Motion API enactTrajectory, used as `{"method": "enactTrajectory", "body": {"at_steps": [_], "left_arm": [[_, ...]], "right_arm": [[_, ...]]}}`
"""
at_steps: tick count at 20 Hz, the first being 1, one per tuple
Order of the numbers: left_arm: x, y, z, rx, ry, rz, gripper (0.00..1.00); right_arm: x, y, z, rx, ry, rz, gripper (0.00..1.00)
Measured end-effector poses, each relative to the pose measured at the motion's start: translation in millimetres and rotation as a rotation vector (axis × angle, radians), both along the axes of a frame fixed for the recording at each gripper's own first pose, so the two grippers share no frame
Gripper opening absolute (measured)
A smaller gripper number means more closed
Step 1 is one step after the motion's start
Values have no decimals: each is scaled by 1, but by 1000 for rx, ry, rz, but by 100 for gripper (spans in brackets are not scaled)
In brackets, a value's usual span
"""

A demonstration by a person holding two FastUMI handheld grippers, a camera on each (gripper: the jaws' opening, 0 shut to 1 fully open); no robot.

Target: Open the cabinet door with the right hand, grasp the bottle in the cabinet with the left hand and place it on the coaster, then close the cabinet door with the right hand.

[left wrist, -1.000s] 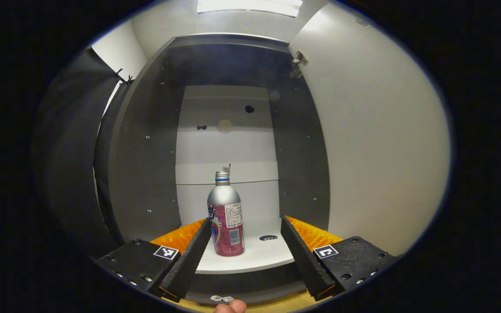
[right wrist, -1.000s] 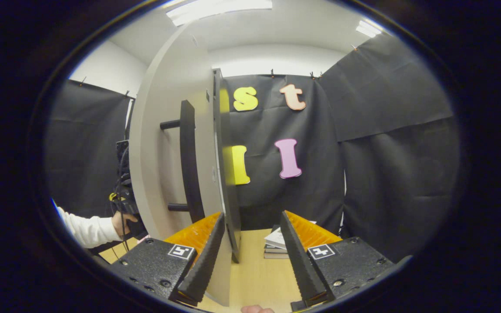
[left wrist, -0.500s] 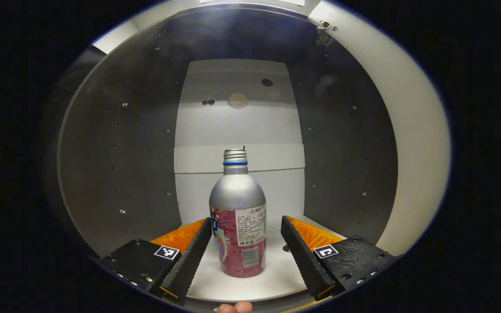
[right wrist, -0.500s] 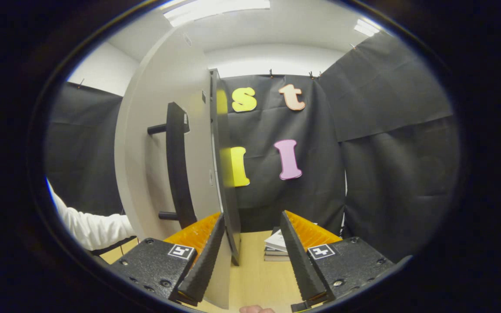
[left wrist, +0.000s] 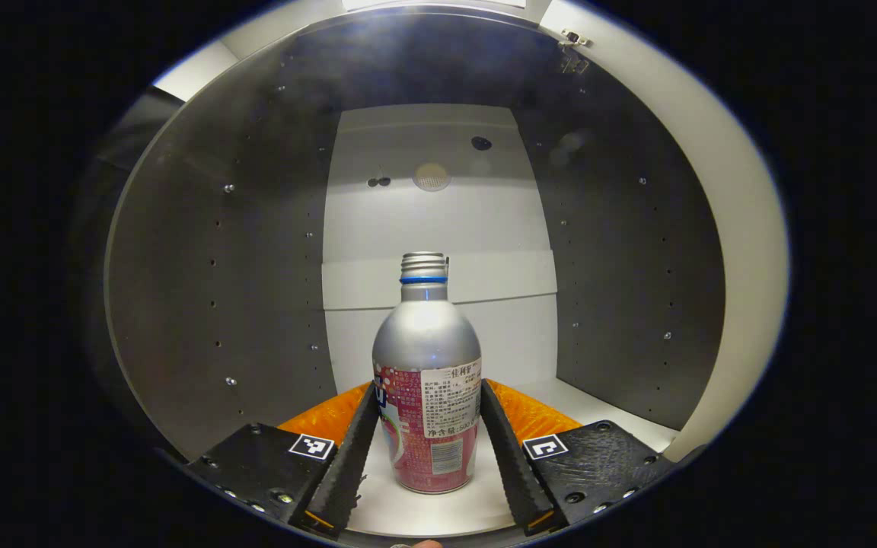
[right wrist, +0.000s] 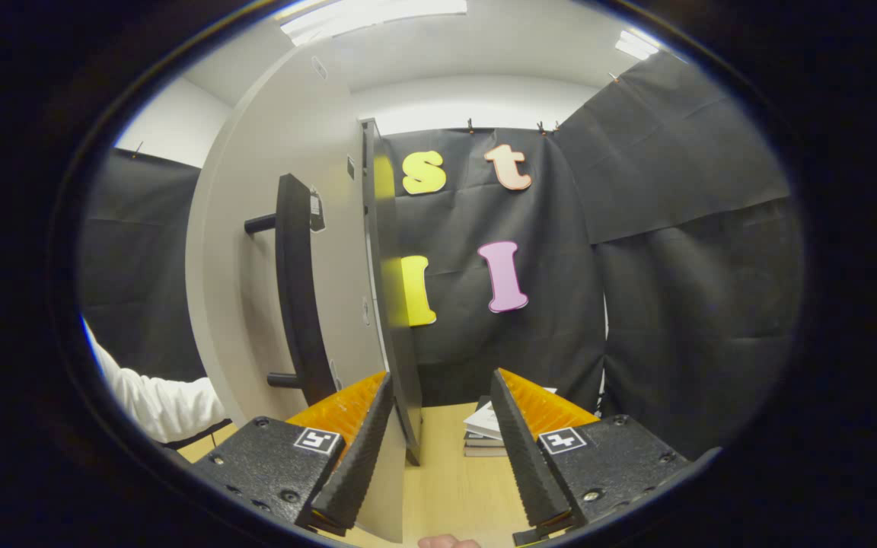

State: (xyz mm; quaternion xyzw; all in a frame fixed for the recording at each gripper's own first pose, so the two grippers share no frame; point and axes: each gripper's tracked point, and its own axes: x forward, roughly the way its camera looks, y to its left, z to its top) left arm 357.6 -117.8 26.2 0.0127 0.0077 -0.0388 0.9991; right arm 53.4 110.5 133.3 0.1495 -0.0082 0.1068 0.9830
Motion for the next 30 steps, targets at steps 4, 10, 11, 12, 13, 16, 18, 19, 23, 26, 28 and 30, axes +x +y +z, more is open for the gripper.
{"method": "enactTrajectory", "body": {"at_steps": [4, 10, 11, 12, 13, 16, 18, 19, 23, 26, 28, 30], "left_arm": [[-33, 1, 20, -32, -36, -41, 75], [-108, 29, 34, -25, -103, -20, 75], [-121, 35, 31, -17, -109, -7, 75], [-134, 42, 26, -3, -114, 9, 75], [-148, 52, 19, 15, -111, 32, 75], [-186, 87, -4, 88, -123, 121, 75], [-211, 95, -30, 108, -104, 149, 75], [-224, 100, -41, 106, -92, 164, 75], [-263, 122, -95, 58, -14, 213, 75], [-284, 142, -135, 66, 30, 253, 74], [-299, 151, -164, 60, 56, 274, 75], [-315, 157, -189, 19, 75, 300, 75]], "right_arm": [[0, -1, -1, -16, -11, -13, 81], [0, 2, -7, -6, 7, -12, 81], [-1, 2, -7, -8, 2, -12, 81], [-1, 2, -6, -8, -1, -12, 81], [-1, 2, -7, -4, -1, -14, 81], [-4, 2, -6, 10, -2, -11, 81], [-6, 2, -5, 21, 0, -7, 81], [-8, 2, -5, 22, 1, -8, 81], [-11, -3, -1, 27, -3, -35, 81], [-15, -9, 4, 23, -24, -71, 80], [-19, -11, 7, 17, -27, -89, 81], [-22, -9, 10, 25, -27, -94, 81]]}}
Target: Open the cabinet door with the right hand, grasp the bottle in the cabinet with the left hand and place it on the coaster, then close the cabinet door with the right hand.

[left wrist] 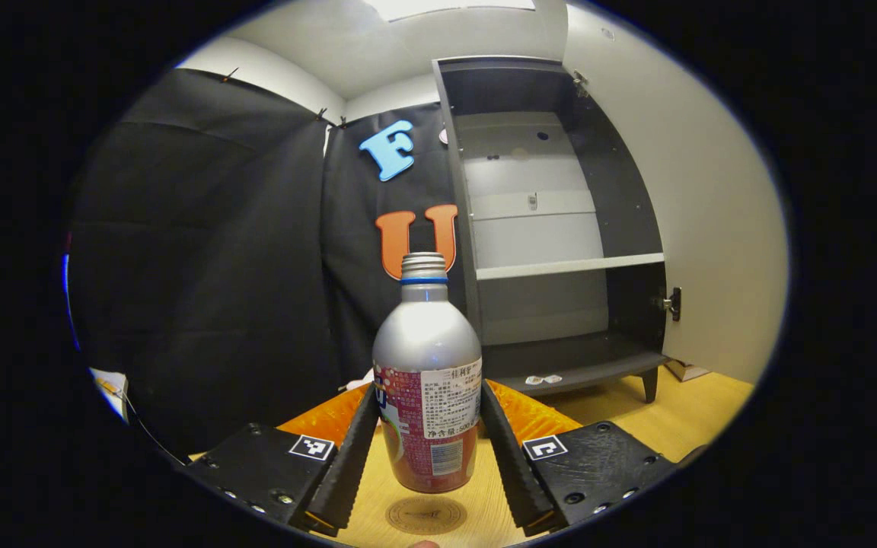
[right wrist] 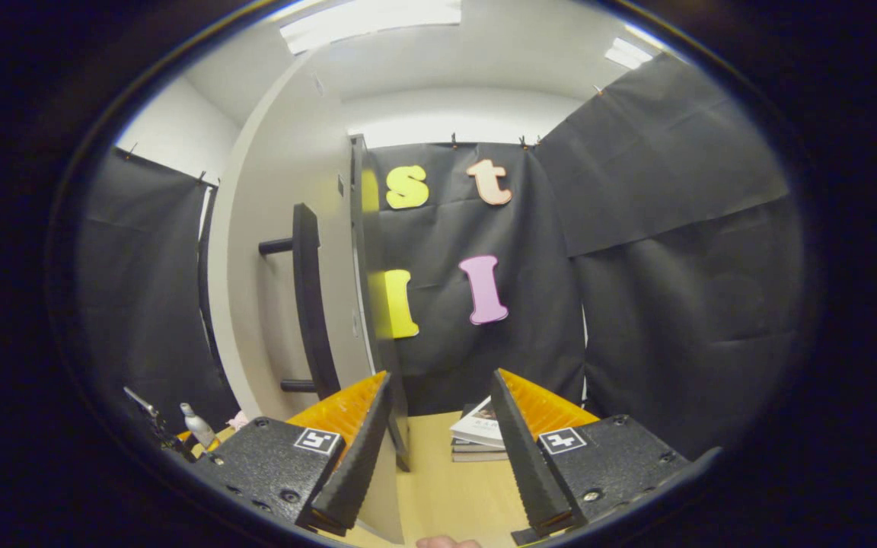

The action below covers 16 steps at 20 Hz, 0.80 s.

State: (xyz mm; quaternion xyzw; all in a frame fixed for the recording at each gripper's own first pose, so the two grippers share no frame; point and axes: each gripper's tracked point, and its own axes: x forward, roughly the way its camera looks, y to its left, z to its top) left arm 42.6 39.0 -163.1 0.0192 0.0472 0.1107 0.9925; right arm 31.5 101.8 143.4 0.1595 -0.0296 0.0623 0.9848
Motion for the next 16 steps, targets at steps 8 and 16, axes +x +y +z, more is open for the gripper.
{"method": "enactTrajectory", "body": {"at_steps": [8, 16], "left_arm": [[-11, 12, -69, -35, 62, 90, 75], [-10, 15, -99, -41, 85, 96, 76]], "right_arm": [[-18, -9, 14, 9, -5, -29, 81], [-34, -26, 31, -13, -35, -73, 80]]}}
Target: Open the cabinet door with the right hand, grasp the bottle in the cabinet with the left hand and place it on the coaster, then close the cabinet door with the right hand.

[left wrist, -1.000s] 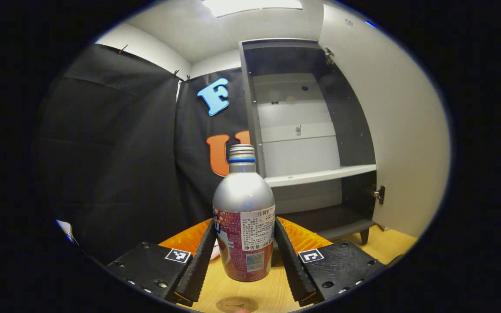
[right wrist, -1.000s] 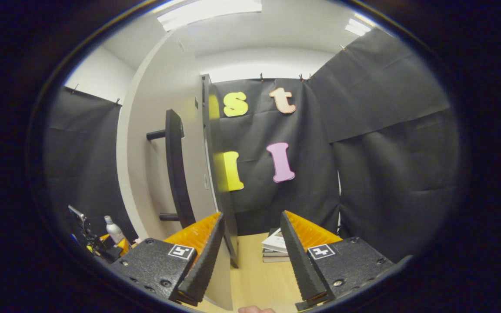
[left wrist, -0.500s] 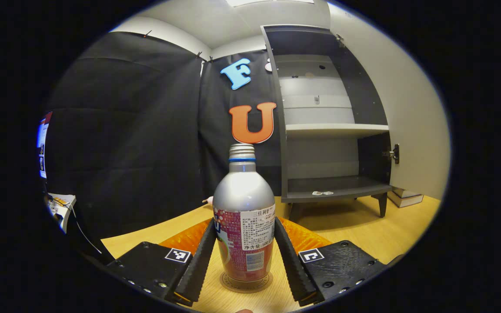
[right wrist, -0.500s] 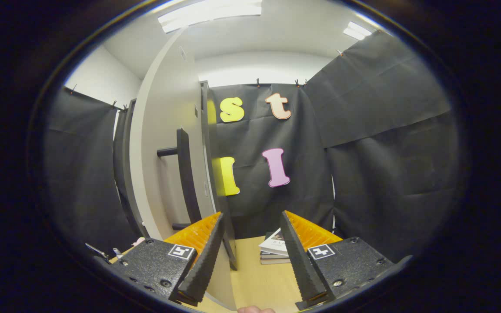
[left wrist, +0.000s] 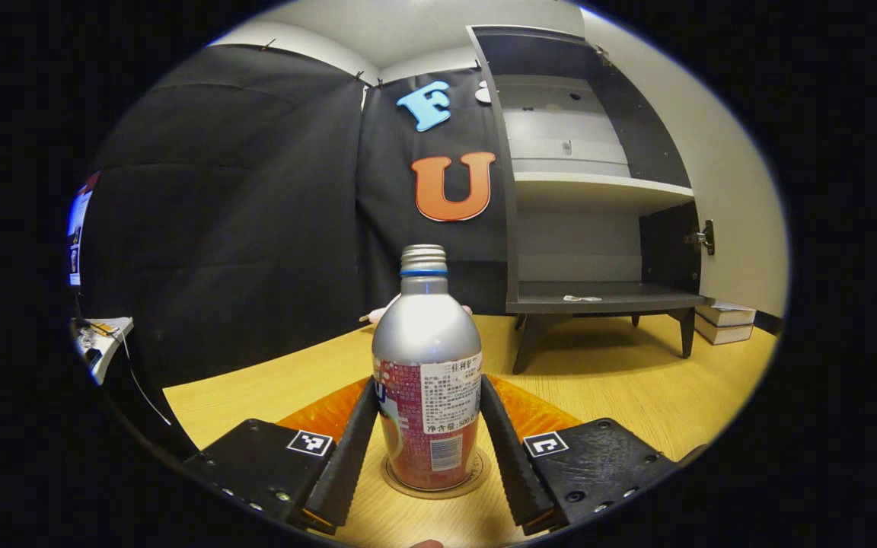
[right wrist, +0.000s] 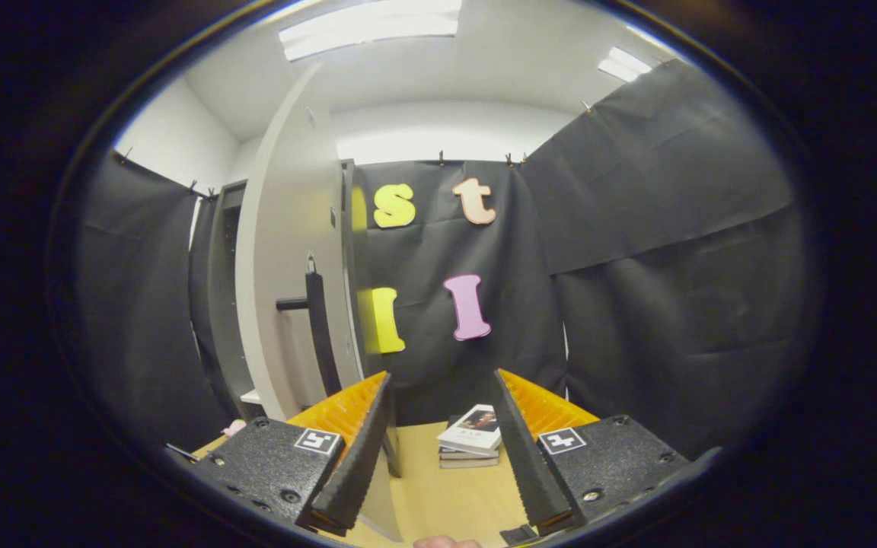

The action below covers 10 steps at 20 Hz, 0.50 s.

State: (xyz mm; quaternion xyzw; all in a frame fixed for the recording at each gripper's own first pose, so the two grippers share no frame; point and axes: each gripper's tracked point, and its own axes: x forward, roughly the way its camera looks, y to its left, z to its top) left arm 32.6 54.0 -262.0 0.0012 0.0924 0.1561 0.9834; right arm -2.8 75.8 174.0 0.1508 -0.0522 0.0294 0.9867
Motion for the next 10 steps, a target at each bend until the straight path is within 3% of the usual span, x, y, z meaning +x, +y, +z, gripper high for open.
{"method": "enactTrajectory", "body": {"at_steps": [2, 5, 10], "left_arm": [[0, -2, -1, 16, -3, -6, 77], [-6, -8, -16, -49, 50, -16, 79], [-2, -8, -6, -31, 35, -40, 82]], "right_arm": [[1, 3, -2, -6, 1, 9, 81], [4, 7, -6, 8, 6, 31, 81], [10, 2, -13, 25, 23, 31, 81]]}}
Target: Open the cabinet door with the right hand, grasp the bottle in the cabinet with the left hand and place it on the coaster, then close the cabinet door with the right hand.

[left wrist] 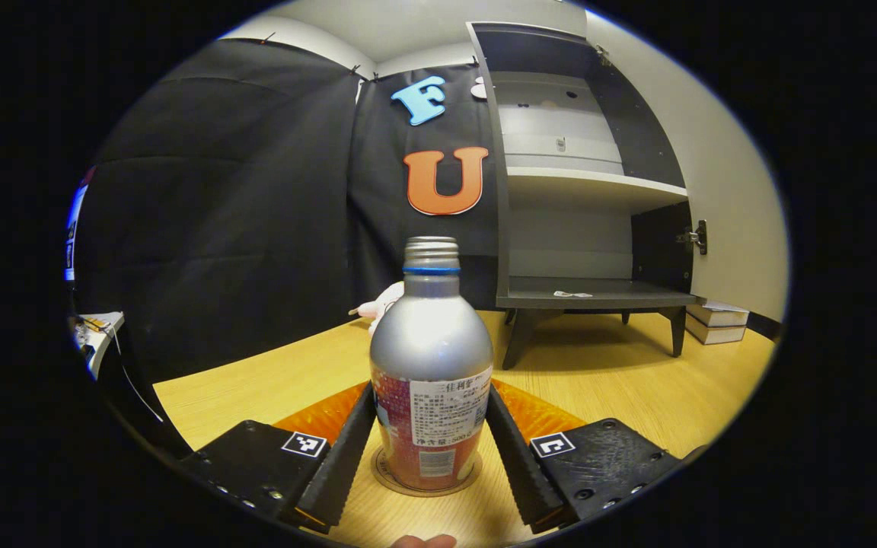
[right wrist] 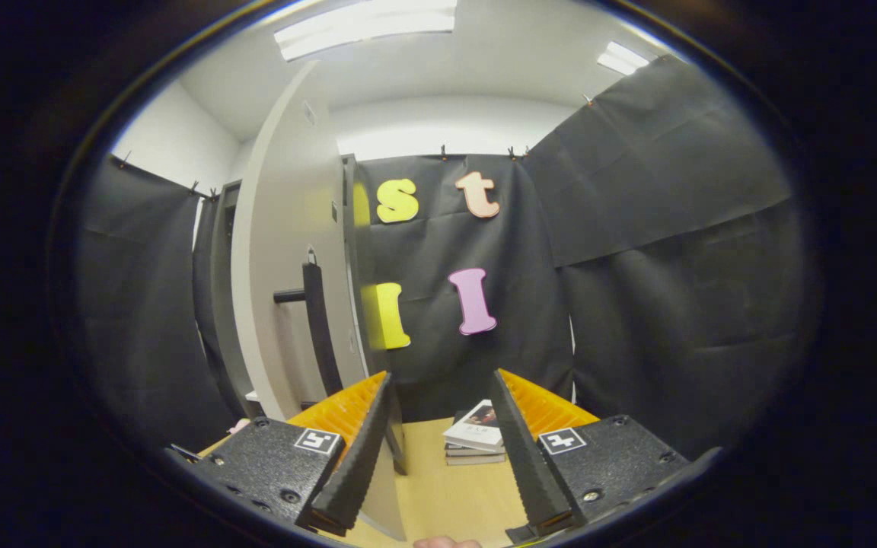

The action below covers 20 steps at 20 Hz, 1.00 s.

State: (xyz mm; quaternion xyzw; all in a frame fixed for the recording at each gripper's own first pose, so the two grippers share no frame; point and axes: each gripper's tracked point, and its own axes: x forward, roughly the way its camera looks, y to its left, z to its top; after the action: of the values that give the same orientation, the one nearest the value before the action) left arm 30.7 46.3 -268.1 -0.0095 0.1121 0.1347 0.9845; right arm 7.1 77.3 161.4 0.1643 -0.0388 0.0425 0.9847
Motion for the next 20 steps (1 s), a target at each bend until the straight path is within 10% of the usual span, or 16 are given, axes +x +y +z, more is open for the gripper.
{"method": "enactTrajectory", "body": {"at_steps": [4, 20], "left_arm": [[1, 2, 22, 6, -31, 2, 97], [-8, -49, 235, 9, -104, -205, 98]], "right_arm": [[5, -1, -7, 5, 8, 8, 80], [43, 25, 3, -148, -51, 39, 79]]}}
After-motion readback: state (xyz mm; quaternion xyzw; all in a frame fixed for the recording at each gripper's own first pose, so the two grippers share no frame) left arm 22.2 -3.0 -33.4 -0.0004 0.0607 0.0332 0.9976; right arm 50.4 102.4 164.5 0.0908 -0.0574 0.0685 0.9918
